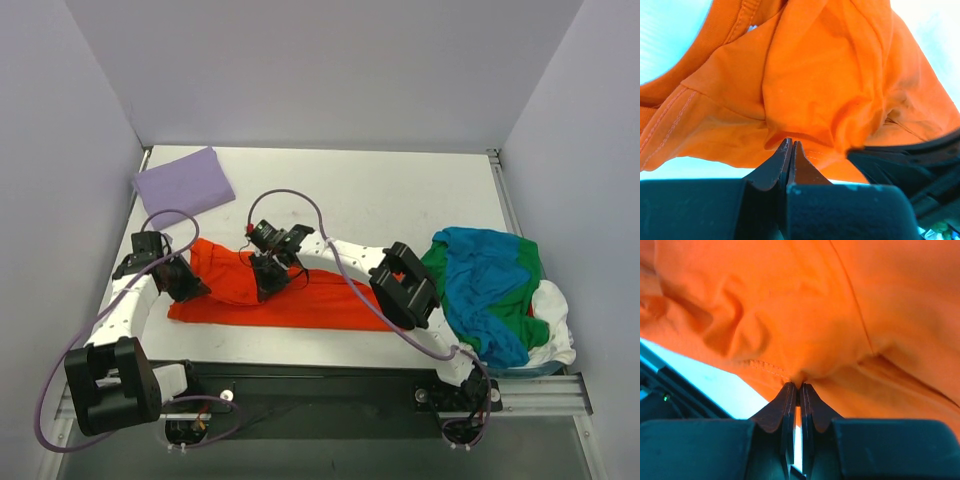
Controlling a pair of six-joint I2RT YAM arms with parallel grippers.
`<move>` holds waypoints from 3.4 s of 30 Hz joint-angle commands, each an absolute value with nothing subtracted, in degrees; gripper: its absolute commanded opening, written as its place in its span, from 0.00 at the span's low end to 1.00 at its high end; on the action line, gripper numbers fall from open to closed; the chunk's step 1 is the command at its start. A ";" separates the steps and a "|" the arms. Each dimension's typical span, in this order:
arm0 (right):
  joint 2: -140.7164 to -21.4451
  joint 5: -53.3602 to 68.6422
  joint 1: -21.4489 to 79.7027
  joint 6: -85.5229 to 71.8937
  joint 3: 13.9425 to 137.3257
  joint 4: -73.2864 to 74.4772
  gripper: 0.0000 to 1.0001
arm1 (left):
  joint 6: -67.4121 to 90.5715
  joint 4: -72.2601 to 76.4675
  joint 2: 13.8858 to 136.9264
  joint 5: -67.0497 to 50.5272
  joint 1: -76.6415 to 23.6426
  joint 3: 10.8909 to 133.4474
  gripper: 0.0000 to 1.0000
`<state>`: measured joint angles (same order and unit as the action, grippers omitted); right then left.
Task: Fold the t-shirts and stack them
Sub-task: Fold the other side of the tshirt into a rectangle
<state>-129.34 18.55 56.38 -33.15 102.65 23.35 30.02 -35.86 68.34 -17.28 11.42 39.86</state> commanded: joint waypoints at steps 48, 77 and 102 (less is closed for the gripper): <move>-100.90 19.07 23.83 -19.69 71.65 29.19 0.44 | 31.20 -37.71 92.01 2.28 6.24 70.48 0.54; -108.28 18.46 17.40 -20.48 67.33 27.16 0.43 | 33.75 -33.66 108.54 1.41 5.80 77.61 0.30; -109.60 15.29 15.82 -22.06 66.97 28.39 0.42 | 34.01 -32.87 99.58 7.82 9.49 69.18 0.00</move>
<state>-107.26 19.33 16.67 -22.59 67.61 25.78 33.95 -34.76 102.83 5.67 8.27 70.04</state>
